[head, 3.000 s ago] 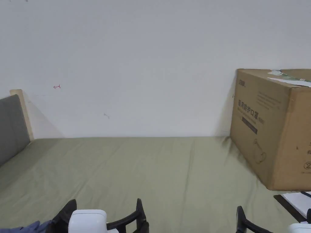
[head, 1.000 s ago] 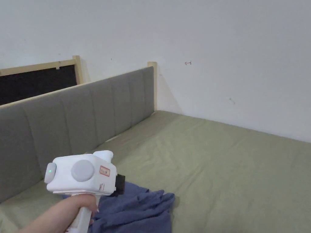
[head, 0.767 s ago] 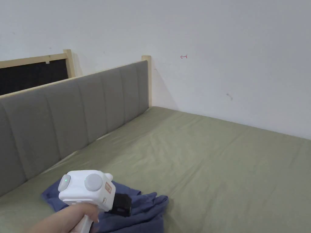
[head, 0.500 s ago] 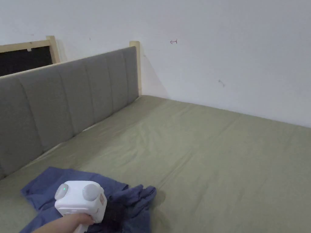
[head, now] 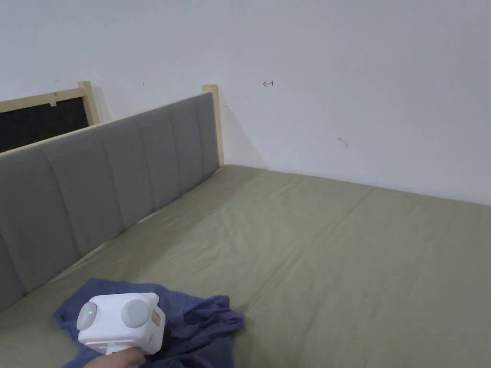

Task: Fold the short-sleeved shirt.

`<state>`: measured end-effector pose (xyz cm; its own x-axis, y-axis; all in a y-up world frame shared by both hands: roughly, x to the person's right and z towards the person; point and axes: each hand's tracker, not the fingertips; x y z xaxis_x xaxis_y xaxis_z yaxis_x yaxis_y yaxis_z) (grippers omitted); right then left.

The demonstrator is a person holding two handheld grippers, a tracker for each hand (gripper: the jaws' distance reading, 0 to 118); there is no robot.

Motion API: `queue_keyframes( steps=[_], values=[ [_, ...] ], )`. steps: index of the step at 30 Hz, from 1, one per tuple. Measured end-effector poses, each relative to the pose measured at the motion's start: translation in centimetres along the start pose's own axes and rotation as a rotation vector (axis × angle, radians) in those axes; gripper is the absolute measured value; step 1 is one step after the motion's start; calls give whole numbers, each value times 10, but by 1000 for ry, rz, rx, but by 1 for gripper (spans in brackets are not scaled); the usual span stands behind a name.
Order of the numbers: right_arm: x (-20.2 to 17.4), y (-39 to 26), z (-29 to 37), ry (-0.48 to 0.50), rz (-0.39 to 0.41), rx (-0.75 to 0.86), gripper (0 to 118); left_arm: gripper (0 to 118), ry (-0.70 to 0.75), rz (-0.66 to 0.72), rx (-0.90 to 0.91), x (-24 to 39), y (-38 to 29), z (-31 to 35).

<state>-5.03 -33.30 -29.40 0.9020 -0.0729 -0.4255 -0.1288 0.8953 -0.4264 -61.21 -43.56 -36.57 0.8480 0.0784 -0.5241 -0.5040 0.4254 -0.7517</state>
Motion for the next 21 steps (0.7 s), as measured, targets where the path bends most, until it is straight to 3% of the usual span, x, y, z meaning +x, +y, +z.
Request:
queue_keyframes(
  steps=[4, 9, 15, 21],
  values=[
    [9, 9, 31, -7, -3, 54, 0, 0, -59, 7, 161, -1, 10, 79],
    [22, 14, 67, -59, -1, 135, 0, 0, -78, -236, 311, 21, 21, 195],
    [38, 18, 100, -88, -47, 192, 0, 0, -361, -245, 562, 87, 28, 343],
    [56, 22, 126, -121, -74, 255, 0, 0, -675, -398, 525, 208, 14, 412]
  ],
)
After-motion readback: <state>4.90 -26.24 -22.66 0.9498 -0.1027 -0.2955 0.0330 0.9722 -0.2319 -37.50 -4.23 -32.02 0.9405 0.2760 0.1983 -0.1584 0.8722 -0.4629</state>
